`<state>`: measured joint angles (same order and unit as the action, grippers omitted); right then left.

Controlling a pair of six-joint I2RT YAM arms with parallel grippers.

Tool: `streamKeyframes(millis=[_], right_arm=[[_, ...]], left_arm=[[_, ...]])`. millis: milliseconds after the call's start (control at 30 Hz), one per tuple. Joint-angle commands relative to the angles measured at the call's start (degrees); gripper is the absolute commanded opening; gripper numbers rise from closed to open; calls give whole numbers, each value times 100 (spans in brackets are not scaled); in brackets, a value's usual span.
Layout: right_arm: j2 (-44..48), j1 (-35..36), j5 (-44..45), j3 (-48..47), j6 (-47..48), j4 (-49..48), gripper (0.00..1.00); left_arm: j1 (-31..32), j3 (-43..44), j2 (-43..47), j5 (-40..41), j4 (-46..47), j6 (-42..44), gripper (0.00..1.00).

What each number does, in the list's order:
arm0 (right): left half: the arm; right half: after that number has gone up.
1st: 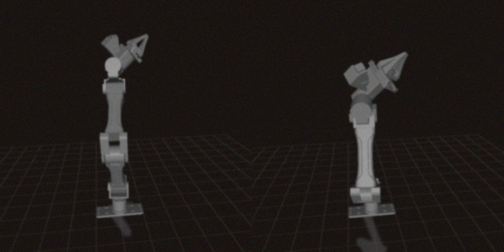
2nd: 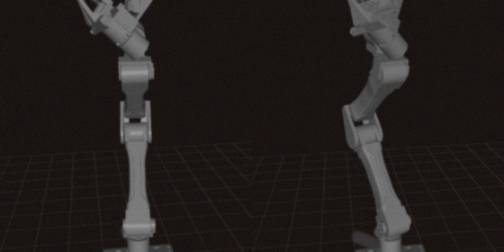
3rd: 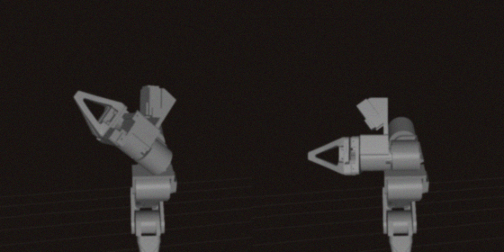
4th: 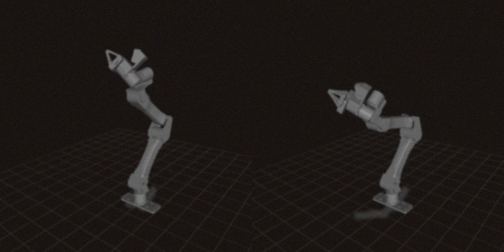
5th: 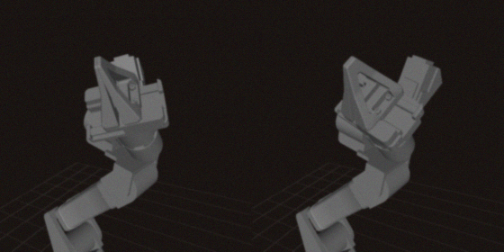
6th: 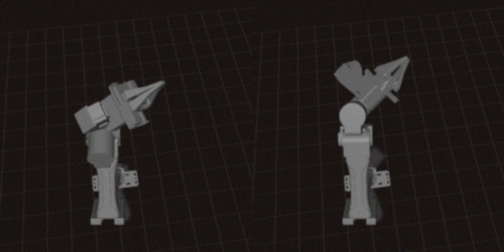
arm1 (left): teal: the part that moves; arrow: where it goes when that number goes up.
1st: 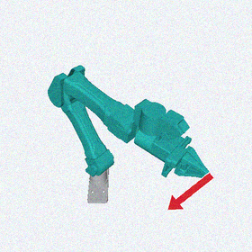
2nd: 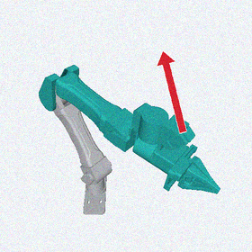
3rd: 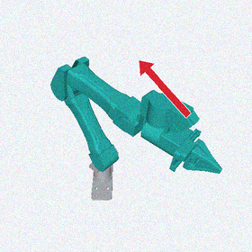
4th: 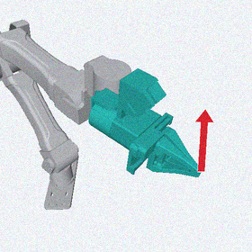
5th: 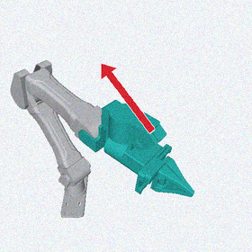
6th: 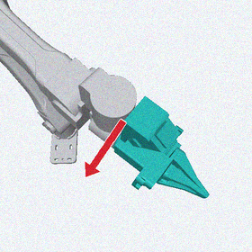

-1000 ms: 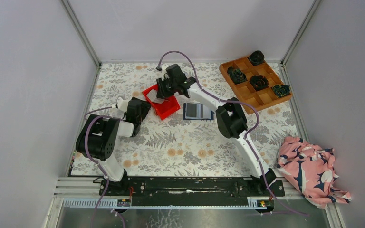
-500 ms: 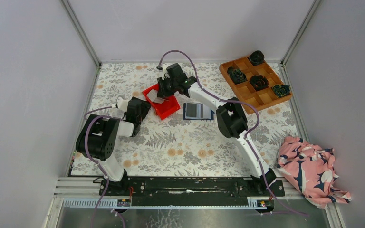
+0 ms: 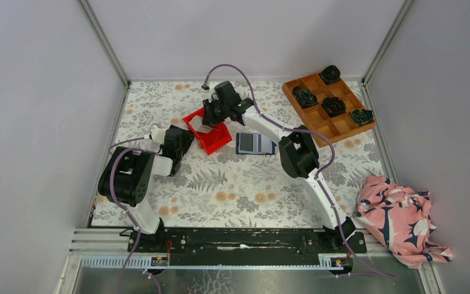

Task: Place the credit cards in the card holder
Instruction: Pick up the credit card from the storage box, then move the storage box to the center of the board.

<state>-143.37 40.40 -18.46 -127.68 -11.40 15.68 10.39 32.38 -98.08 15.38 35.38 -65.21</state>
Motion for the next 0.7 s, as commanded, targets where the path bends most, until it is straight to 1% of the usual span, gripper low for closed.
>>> streamKeyframes(millis=[0,200,433,600,667], right_arm=[[540,142,-259,-61,-97,-6,24],[614,144,-255,10,-90,-15,26],[497,144,-288,5,-104,13,28],[485,145,-295,-14,-117,38,21],[507,144,-261,-12,-104,56,20]], left_arm=[[-3,152,-53,-98,259,17,66],[-3,172,-43,-103,251,17,66],[-5,146,-53,-124,268,-22,66],[-2,137,-22,-125,260,-19,66],[-8,138,-29,-123,264,-24,66]])
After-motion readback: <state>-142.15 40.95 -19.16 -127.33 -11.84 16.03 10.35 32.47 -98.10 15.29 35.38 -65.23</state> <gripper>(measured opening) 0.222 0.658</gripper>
